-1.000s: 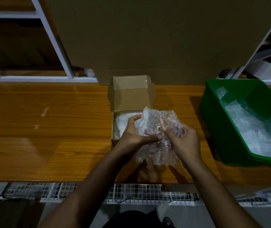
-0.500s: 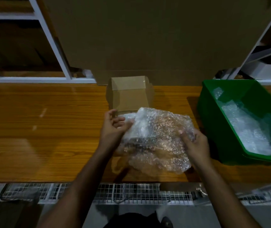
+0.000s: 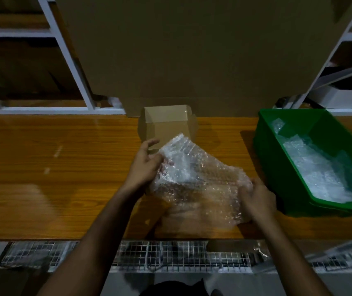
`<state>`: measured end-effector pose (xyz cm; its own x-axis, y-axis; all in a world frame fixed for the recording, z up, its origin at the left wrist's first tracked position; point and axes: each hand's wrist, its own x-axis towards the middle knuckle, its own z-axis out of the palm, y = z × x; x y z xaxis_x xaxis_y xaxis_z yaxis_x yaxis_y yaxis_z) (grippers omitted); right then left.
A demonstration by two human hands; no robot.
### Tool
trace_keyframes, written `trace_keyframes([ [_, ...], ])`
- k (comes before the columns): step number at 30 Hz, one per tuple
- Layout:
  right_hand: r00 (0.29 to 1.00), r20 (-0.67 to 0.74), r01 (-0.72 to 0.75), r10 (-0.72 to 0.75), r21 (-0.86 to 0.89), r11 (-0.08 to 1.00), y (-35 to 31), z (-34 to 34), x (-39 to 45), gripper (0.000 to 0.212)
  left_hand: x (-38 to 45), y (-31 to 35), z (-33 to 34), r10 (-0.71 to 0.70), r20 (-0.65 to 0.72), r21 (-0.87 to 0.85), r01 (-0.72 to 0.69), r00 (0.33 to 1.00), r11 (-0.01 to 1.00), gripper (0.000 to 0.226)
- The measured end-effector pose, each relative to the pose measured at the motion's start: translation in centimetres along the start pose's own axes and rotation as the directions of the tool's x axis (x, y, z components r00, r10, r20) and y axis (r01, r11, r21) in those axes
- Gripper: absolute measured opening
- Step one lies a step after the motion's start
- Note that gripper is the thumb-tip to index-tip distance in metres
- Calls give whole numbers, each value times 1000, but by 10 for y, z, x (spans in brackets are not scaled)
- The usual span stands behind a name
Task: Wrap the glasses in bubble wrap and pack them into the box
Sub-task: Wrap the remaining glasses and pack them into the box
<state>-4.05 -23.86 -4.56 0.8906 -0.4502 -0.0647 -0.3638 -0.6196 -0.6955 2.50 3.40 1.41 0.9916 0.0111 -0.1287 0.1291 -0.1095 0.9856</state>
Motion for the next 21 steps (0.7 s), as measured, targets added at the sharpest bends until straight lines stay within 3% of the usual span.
trace_keyframes([
  [2, 977, -108, 172, -186, -124, 977, -17, -2, -6, 55, -5, 8, 5, 25, 87, 20, -27, 996, 999, 36],
  [4, 879, -167, 434, -446, -103, 895, -42, -9, -11, 70, -5, 11, 8, 44, 181, 81, -60, 983, 995, 33],
  [7, 767, 76, 640, -637, -33, 767, -77, -16, -2, 85, -8, 12, 8, 47, 379, 147, -111, 924, 983, 36],
  [10, 716, 364, 530, -596, 272, 803, -98, -11, 15, 86, -12, 23, 8, 18, 475, 171, -112, 880, 979, 31],
  [14, 684, 464, 178, -562, 642, 746, -100, -6, 28, 47, -9, 28, 1, -26, 430, 187, -61, 902, 980, 41],
  [16, 712, 465, 82, -527, 690, 719, -102, -6, 27, 42, -7, 30, -4, -47, 399, 189, -31, 916, 982, 44],
  [21, 762, 460, 32, -455, 676, 736, -112, -1, 23, 30, 4, 23, -14, -7, 371, 215, -79, 928, 973, 55],
])
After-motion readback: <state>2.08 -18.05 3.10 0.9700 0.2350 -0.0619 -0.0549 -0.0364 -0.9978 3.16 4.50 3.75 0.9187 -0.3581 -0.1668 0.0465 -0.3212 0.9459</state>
